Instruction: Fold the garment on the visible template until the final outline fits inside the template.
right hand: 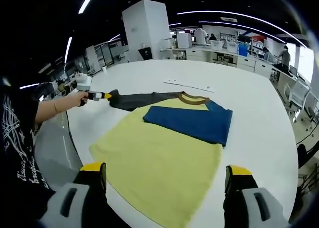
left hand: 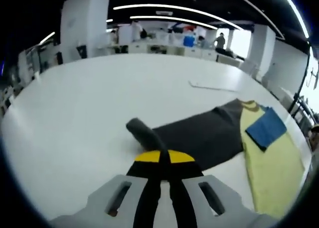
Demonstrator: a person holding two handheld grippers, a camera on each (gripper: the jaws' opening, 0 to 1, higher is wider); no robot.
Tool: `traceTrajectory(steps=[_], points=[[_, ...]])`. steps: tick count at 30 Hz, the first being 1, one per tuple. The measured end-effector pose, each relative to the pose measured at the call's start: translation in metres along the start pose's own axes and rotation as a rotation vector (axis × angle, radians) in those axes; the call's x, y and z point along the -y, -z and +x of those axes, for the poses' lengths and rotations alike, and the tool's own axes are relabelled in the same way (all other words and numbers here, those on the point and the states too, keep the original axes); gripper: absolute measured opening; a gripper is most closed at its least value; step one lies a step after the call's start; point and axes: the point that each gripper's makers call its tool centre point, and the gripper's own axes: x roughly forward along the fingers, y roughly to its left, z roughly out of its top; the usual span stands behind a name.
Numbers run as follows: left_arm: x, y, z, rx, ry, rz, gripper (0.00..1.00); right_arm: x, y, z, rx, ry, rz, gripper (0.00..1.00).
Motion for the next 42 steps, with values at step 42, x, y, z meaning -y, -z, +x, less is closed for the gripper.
traceTrajectory(steps=[42], points=[[0.166,-0.072,0.022,0.105,0.333,0.093,0.0,-0.002,0.017,-0.006,-0.008,0.01,0.042,0.99]])
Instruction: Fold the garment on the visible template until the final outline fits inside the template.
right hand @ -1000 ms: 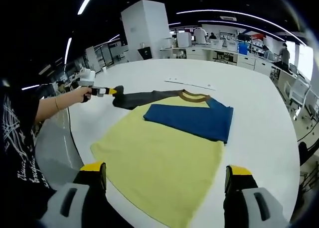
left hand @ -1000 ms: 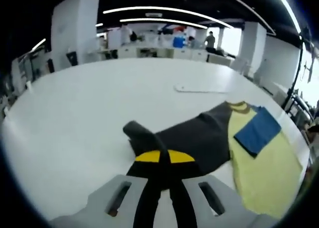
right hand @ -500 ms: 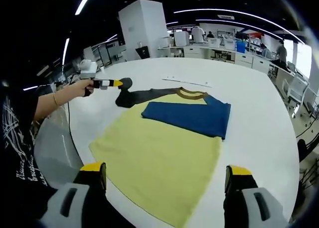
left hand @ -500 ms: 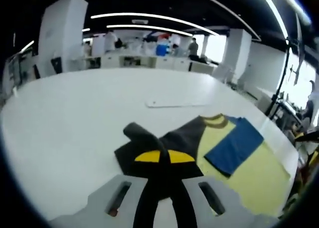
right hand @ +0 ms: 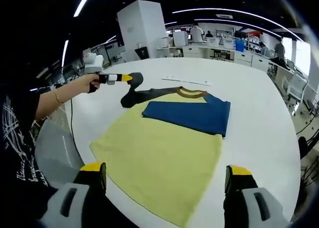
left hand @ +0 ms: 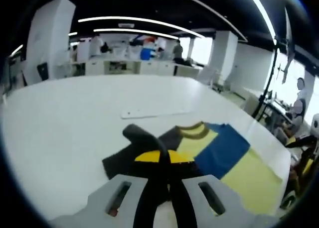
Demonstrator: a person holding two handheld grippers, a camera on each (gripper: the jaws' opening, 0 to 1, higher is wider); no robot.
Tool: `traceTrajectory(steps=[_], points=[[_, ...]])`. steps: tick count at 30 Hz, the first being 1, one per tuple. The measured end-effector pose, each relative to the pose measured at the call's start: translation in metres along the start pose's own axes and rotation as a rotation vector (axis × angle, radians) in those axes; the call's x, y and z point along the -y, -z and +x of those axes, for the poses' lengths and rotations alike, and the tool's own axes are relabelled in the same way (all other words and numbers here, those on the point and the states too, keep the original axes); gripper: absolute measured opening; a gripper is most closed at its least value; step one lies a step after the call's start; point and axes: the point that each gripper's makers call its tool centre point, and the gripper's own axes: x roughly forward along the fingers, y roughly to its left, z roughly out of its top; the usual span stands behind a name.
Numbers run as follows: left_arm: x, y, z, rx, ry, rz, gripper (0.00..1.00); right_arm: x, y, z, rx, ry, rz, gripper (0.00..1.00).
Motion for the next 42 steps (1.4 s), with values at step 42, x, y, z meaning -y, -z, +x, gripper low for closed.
traceTrajectory(steps=[42], points=[[0.118,-0.008,0.056,-0.006,0.199,0.098,0.0,0.006,0.017,0.0,-0.014,0.004,0.042,0.99]])
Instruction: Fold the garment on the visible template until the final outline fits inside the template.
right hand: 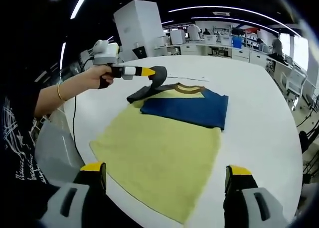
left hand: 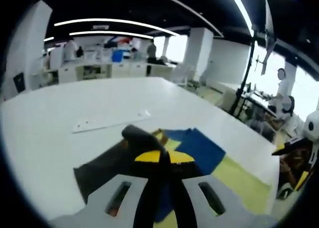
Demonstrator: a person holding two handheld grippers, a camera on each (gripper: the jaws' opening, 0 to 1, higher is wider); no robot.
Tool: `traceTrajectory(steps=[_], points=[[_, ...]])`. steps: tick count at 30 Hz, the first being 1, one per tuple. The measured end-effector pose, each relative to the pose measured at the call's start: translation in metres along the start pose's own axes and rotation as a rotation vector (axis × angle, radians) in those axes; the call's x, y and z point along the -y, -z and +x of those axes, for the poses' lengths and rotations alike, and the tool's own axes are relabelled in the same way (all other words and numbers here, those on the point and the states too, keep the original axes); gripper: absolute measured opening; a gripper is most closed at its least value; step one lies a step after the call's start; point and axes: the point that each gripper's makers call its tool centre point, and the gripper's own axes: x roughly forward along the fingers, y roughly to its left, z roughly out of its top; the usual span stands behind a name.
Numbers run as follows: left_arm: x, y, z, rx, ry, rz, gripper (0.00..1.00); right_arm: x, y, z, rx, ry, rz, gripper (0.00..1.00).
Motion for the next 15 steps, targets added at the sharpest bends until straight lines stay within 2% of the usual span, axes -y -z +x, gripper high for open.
traceTrajectory(steps=[15], points=[[0.039,0.009,0.023,-0.026,0.072,0.019,0.0,0.007,0.014,0.0,-0.024,0.005,0.041,0.99]])
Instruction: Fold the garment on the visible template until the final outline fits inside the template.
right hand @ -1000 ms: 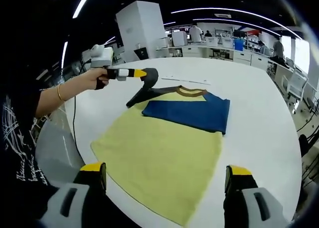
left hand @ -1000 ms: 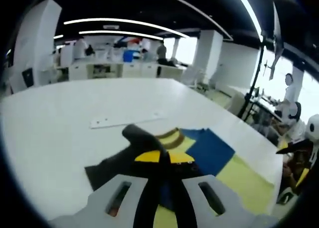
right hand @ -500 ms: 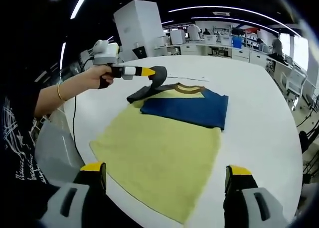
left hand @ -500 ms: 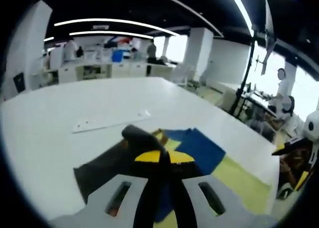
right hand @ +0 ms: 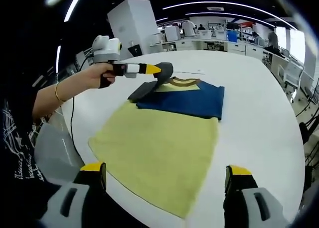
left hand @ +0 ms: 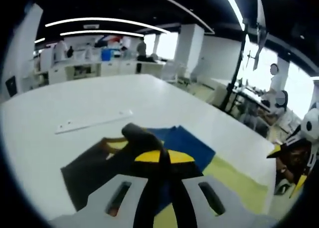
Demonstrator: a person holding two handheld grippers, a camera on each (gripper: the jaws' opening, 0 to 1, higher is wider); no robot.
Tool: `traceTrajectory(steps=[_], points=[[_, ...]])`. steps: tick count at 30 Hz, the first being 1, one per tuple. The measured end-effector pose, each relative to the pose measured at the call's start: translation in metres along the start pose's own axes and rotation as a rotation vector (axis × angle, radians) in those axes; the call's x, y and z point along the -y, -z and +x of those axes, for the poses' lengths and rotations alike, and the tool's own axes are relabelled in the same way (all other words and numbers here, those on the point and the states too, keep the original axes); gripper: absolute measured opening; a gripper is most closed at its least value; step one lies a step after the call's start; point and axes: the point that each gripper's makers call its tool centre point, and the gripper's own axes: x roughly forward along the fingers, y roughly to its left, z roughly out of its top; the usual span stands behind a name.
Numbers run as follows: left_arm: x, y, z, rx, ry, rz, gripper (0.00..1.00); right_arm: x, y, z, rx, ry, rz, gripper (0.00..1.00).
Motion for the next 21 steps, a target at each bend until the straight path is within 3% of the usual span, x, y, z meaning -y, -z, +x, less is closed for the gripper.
traceTrajectory(steps=[12,21], points=[[0.034,0.026,0.012,-0.037,0.081,0.032,0.0,0.0,0.006,0.0,-0.013,0.001,0.009,0.99],[0.039,0.049,0.025,-0.069,0.094,0.058,0.0,0.001,0.009,-0.001,-0.012,0.005,0.019,0.99]])
